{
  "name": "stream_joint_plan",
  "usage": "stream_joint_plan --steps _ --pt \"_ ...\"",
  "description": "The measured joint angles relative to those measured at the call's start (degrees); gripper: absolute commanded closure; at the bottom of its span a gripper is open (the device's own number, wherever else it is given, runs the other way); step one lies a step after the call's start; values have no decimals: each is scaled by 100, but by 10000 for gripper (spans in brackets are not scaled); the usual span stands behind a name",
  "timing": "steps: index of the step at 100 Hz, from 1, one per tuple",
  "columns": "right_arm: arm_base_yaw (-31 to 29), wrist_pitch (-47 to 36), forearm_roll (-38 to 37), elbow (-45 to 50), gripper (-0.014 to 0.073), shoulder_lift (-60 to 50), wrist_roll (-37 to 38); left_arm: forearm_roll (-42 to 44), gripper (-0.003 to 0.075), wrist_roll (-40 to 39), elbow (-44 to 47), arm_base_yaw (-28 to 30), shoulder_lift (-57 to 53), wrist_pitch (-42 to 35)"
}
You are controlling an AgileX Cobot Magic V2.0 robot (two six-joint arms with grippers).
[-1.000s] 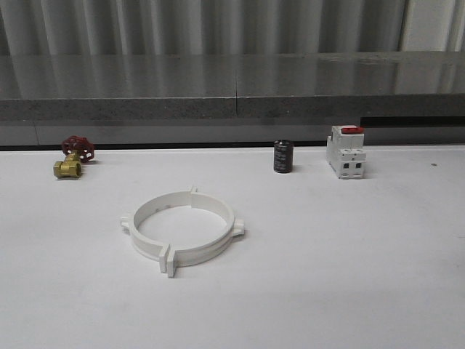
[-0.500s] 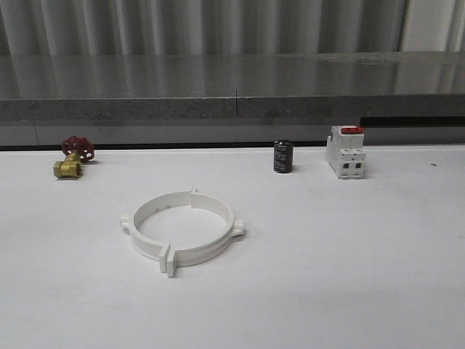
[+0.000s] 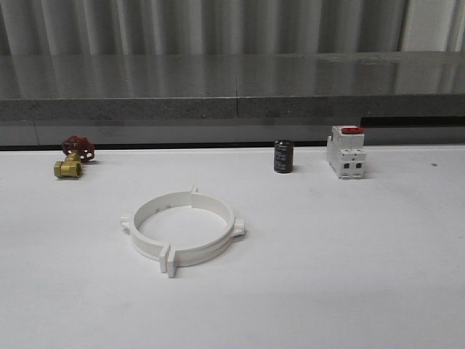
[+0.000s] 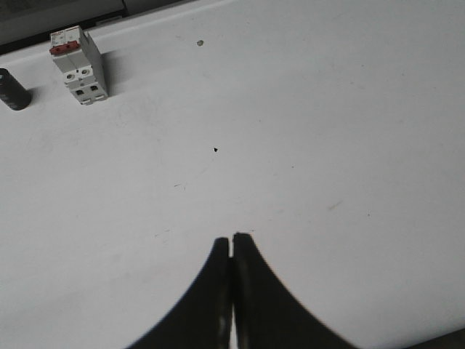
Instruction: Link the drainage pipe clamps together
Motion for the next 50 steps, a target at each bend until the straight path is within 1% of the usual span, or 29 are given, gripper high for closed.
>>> stream_joint_plan --steps 50 --pt "-8 3 -31 14 660 -26 -59 0 741 0 0 0 0 0"
